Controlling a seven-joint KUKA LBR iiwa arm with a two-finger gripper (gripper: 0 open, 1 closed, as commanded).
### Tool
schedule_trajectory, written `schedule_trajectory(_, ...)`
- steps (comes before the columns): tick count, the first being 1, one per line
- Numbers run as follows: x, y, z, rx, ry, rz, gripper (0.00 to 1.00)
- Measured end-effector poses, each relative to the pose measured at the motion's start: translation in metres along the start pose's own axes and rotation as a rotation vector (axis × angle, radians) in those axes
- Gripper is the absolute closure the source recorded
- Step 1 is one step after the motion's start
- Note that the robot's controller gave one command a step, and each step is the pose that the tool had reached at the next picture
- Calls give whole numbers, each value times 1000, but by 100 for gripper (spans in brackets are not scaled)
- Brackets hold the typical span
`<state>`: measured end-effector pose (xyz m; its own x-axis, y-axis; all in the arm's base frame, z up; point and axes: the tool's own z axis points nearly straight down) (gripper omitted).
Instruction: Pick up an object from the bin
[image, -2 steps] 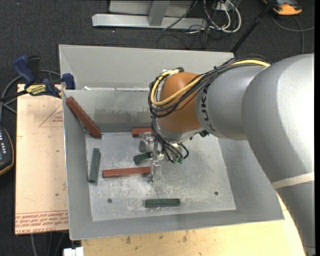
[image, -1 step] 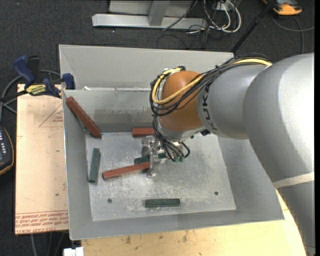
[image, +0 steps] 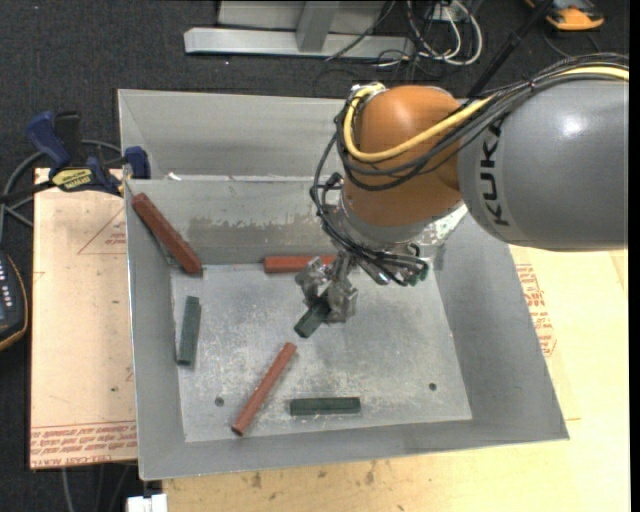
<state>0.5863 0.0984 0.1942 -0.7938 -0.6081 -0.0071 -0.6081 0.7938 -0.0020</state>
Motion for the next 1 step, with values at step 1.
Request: schedule_trajectory(1,6,-2,-38,0,0,-1,100)
